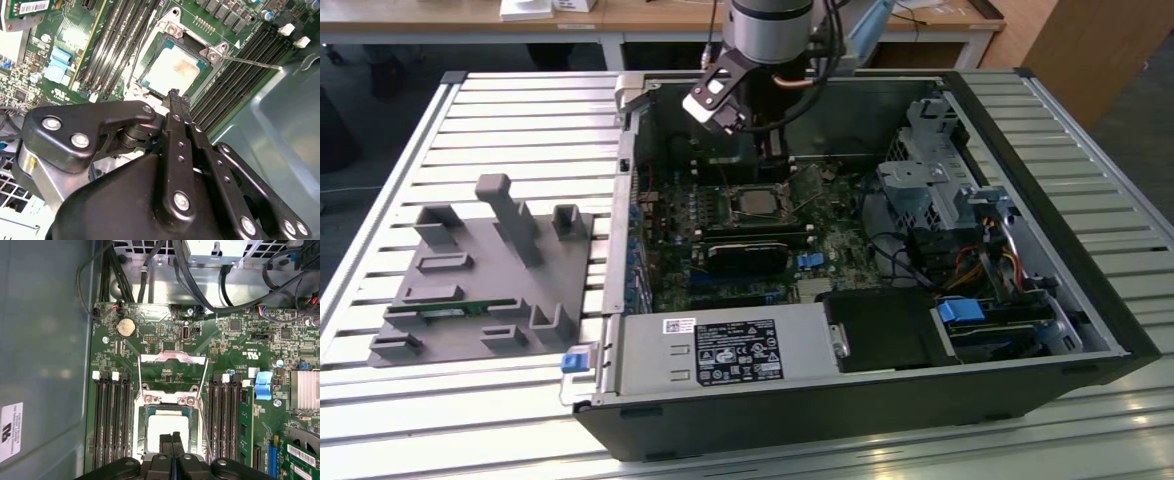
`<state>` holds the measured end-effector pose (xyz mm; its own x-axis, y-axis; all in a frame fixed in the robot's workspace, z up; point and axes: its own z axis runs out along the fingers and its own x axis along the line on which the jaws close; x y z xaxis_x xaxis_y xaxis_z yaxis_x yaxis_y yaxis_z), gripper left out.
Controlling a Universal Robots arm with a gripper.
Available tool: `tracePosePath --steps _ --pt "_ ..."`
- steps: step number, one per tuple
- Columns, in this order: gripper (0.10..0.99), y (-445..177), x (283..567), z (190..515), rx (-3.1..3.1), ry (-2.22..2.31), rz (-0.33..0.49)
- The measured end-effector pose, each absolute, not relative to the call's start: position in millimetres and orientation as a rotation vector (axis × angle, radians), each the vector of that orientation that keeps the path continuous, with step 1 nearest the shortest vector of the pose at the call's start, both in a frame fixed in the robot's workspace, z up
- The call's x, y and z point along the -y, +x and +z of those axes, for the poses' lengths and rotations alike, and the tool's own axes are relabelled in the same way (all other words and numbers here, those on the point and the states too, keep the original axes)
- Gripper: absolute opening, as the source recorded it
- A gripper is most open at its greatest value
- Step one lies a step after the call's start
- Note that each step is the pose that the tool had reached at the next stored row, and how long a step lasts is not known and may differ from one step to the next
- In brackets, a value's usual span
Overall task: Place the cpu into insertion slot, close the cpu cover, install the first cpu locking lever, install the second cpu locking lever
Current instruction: 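Close the cpu cover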
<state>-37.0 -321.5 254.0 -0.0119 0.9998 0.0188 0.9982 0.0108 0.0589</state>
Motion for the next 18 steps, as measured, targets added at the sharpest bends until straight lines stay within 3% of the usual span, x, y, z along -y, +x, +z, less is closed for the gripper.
tracePosePath --steps 18 --pt "0.114 -34.8 321.1 260.3 -2.213 2.188 0.086"
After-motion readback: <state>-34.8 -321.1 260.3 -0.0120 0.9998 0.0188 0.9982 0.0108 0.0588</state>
